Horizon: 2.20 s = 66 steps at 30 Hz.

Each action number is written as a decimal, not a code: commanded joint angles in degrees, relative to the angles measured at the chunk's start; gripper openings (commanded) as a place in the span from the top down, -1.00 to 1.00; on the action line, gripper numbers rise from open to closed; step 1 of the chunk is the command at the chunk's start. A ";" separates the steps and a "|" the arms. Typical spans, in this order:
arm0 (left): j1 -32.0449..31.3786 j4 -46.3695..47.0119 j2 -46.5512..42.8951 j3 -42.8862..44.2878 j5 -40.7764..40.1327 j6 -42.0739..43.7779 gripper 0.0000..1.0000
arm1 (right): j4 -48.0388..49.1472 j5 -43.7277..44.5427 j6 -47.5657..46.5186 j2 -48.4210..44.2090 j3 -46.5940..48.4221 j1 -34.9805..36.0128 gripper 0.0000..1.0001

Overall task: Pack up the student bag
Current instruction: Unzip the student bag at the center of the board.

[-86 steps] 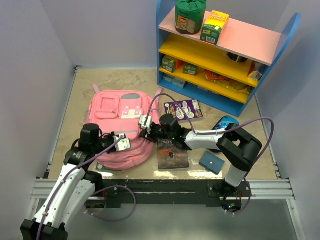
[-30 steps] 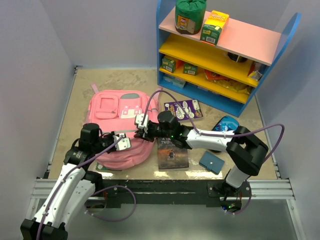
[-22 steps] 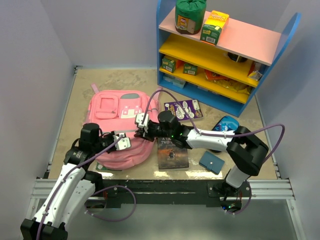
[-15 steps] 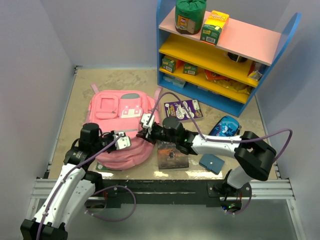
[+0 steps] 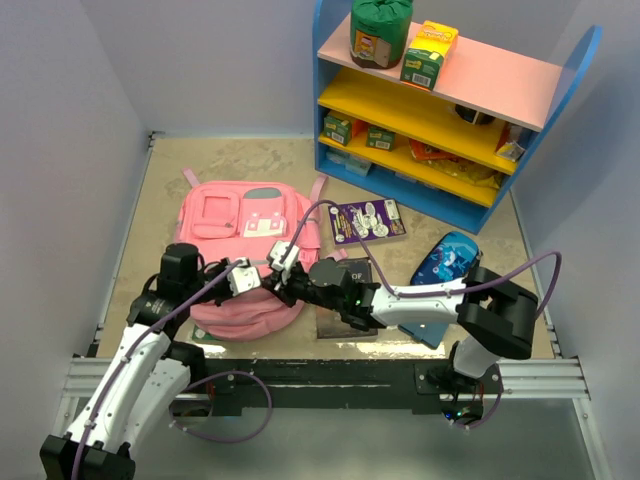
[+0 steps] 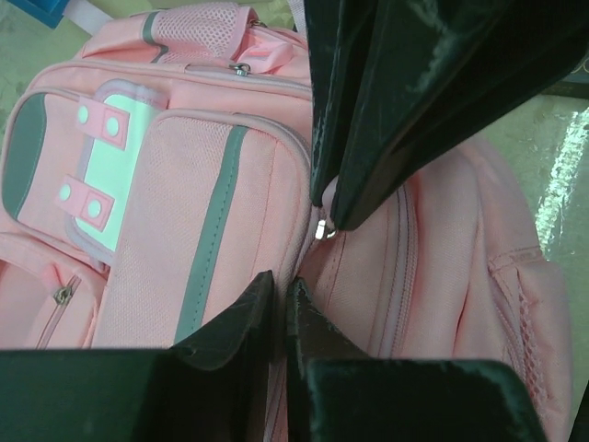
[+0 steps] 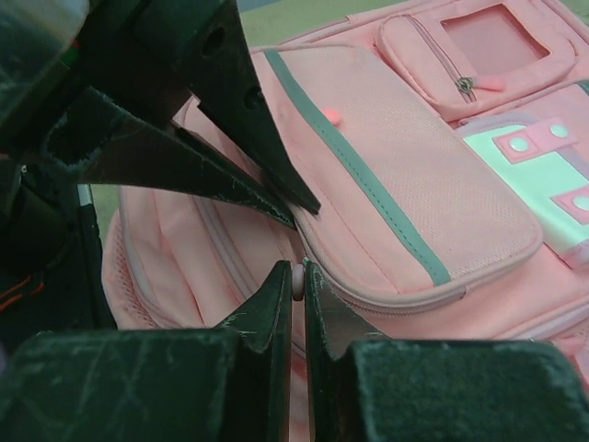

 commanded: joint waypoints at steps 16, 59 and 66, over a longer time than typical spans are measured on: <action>4.09 -1.66 7.16 15.83 -13.77 -1.30 -0.73 | -2.39 13.33 6.18 6.53 10.87 1.36 1.00; 39.60 -3.58 26.33 -0.07 13.71 31.21 0.05 | -22.43 18.17 12.59 17.60 29.06 -1.01 1.00; 39.43 -7.27 25.00 -1.57 18.90 39.21 0.45 | -21.56 16.06 14.00 23.40 35.73 0.30 1.00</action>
